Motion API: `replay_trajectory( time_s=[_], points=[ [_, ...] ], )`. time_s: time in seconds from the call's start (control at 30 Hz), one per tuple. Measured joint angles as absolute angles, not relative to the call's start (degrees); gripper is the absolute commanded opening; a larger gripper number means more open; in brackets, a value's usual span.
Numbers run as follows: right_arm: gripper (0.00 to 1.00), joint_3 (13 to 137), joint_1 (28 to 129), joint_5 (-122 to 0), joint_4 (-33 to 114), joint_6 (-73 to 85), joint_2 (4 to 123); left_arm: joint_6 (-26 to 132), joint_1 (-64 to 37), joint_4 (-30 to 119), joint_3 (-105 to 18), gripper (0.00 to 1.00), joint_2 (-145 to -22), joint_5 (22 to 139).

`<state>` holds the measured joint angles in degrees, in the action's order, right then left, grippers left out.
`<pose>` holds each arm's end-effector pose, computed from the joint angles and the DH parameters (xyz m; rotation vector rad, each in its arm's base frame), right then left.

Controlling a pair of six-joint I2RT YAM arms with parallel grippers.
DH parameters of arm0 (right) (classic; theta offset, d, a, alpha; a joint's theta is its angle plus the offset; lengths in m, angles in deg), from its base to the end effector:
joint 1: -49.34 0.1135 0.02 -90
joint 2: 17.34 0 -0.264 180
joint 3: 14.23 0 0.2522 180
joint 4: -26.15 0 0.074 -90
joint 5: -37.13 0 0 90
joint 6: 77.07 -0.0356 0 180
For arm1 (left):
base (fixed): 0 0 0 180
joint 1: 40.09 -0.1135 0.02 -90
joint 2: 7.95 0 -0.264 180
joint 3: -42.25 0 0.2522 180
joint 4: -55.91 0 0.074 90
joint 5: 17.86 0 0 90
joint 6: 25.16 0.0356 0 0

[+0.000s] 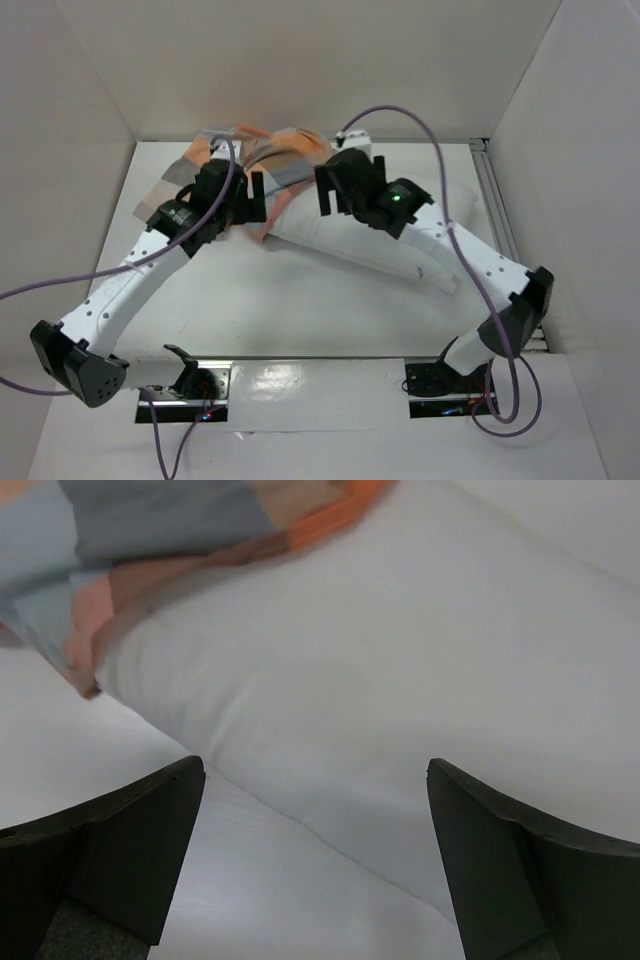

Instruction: Put the pillow into the pillowcase

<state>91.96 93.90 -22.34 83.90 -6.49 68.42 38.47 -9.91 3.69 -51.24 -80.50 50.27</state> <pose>0.2407 0.2117 0.4014 -0.1802 2.1132 0.0648 0.2382 -0.1232 0.3999 -0.1559 2.0738 -0.1992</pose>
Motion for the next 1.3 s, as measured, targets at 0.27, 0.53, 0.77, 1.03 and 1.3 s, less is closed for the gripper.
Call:
replay_trajectory(
  time_s=[0.27, 0.53, 0.77, 1.03, 1.3],
  points=[
    [0.99, 87.9, 101.0, -21.9, 83.5, -3.0, 75.1, 29.7, -11.1, 14.4, -19.5, 0.91, -78.3, 52.1],
    [0.99, 85.3, 101.0, -22.6, 82.9, -2.5, 75.0, 27.0, -11.8, 34.5, -8.4, 0.87, -78.2, 51.2],
    [0.99, 83.7, 100.8, -22.5, 83.3, -2.4, 73.9, 28.6, -13.3, 46.4, -10.5, 0.77, -89.1, 51.0],
    [0.99, 81.3, 100.7, -21.4, 86.1, -2.4, 72.0, 29.4, -17.1, 51.3, -13.2, 0.48, -94.5, 51.9],
    [0.86, 77.9, 98.1, -22.3, 86.9, -1.9, 72.7, 31.9, -17.8, 51.1, -19.5, 0.0, -97.8, 56.0]
  ],
)
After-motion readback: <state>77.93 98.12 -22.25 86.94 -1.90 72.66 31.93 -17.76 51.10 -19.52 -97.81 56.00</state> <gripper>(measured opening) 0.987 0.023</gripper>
